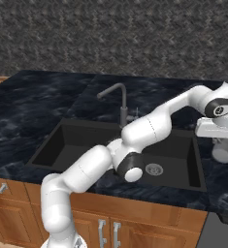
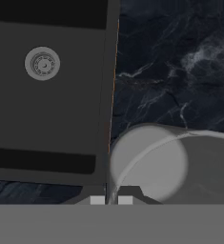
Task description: Place the kettle in the left basin and the glass cup in the right basin of the sink.
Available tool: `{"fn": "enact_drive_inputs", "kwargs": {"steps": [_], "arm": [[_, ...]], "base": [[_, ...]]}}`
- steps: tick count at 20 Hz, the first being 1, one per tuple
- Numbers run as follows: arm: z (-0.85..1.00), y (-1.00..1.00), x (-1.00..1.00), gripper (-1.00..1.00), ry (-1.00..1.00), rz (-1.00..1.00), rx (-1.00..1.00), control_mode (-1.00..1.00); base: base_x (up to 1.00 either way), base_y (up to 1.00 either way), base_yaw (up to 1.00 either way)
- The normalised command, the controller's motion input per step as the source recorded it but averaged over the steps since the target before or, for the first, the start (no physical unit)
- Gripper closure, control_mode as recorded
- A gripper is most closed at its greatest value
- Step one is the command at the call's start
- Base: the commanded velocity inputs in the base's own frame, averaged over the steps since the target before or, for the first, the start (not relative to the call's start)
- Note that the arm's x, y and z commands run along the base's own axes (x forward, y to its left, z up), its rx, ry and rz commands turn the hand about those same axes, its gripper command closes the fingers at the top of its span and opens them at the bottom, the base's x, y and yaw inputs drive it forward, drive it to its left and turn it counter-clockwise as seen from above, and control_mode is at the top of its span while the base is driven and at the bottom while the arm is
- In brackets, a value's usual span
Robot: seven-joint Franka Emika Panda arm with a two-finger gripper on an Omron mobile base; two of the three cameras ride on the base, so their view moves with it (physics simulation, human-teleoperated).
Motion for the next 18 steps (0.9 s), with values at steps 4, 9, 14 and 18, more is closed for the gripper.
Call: {"fn": "enact_drive_inputs", "kwargs": {"steps": [4, 9, 14, 18], "arm": [[0.49, 0.36, -0.07, 1.0, 0.0, 0.05, 0.0, -1.0], [0.49, 0.4, -0.21, 1.0, 0.0, 0.06, 0.0, -1.0], [0.41, 0.34, -0.16, 1.0, 0.0, 0.07, 0.0, -1.0], [0.1, 0.06, 0.0, 1.0, 0.0, 0.01, 0.0, -1.0]], "base": [[0.0, 0.0, 0.0], [0.0, 0.0, 0.0], [0.0, 0.0, 0.0], [0.0, 0.0, 0.0]]}}
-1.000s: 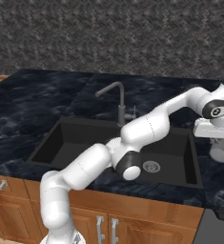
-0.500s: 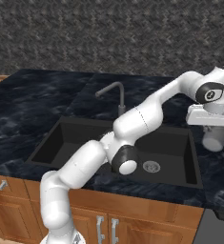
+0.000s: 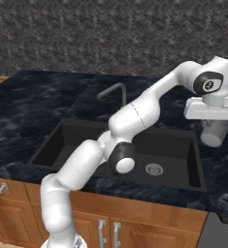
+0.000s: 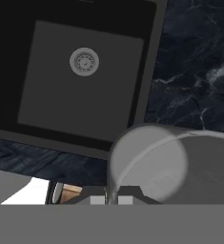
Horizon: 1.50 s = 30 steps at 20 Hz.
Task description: Place the kettle in the left basin and the glass cup in the right basin of the sink.
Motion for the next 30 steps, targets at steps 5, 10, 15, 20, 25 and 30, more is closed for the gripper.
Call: {"fn": "enact_drive_inputs", "kwargs": {"steps": [5, 10, 15, 20, 25, 30], "arm": [[0.19, 0.0, 0.1, 1.0, 0.06, 0.0, 0.02, -1.0], [0.26, 0.0, 0.09, 1.0, 0.12, 0.0, 0.08, -1.0], [0.32, 0.0, 0.0, 1.0, 0.1, 0.0, 0.19, -1.0], [0.44, 0.0, 0.0, 1.0, 0.08, 0.0, 0.24, -1.0], [0.4, 0.0, 0.0, 1.0, 0.1, 0.0, 0.25, -1.0], [0.22, 0.0, 0.0, 1.0, 0.13, 0.03, 0.27, -1.0]], "base": [[0.0, 0.0, 0.0], [0.0, 0.0, 0.0], [0.0, 0.0, 0.0], [0.0, 0.0, 0.0], [0.0, 0.0, 0.0], [0.0, 0.0, 0.0]]}}
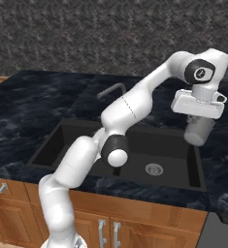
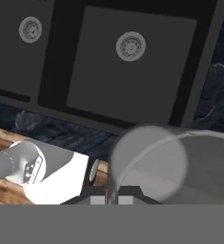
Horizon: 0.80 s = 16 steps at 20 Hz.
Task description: Place the kettle in the left basin and the glass cup in the right basin of the sink.
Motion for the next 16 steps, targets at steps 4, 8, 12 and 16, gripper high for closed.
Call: {"fn": "enact_drive_inputs", "kwargs": {"steps": [4, 8, 12, 16], "arm": [[0.22, 0.0, 0.0, 1.0, 0.27, 0.09, 0.28, -1.0], [0.04, 0.06, 0.0, 1.0, 0.32, 0.09, 0.23, -1.0], [0.0, 0.13, 0.0, 1.0, 0.32, 0.1, 0.22, -1.0], [0.0, 0.14, -0.01, 1.0, 0.34, 0.13, 0.23, -1.0]], "base": [[0.0, 0.0, 0.0], [0.0, 0.0, 0.0], [0.0, 0.0, 0.0], [0.0, 0.0, 0.0]]}}
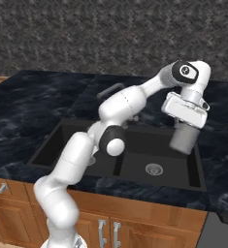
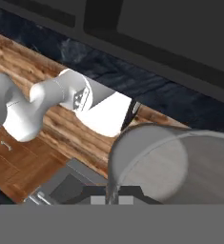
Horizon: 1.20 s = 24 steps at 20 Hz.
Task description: Place the kettle in the left basin and the glass cup in the right basin of the sink.
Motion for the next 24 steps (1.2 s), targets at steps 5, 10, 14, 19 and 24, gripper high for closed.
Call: {"fn": "enact_drive_inputs", "kwargs": {"steps": [5, 10, 14, 19, 24], "arm": [[0.0, 0.09, -0.09, 1.0, 0.24, 0.12, 0.22, -1.0], [0.07, 0.11, -0.09, 1.0, 0.19, 0.12, 0.25, -1.0], [0.09, 0.12, -0.09, 1.0, 0.14, 0.13, 0.25, -1.0], [0.11, 0.23, -0.11, 1.0, 0.11, 0.11, 0.23, -1.0], [0.01, 0.23, 0.0, 1.0, 0.16, 0.14, 0.13, -1.0]], "base": [[0.0, 0.0, 0.0], [0.0, 0.0, 0.0], [0.0, 0.0, 0.0], [0.0, 0.0, 0.0], [0.0, 0.0, 0.0]]}}
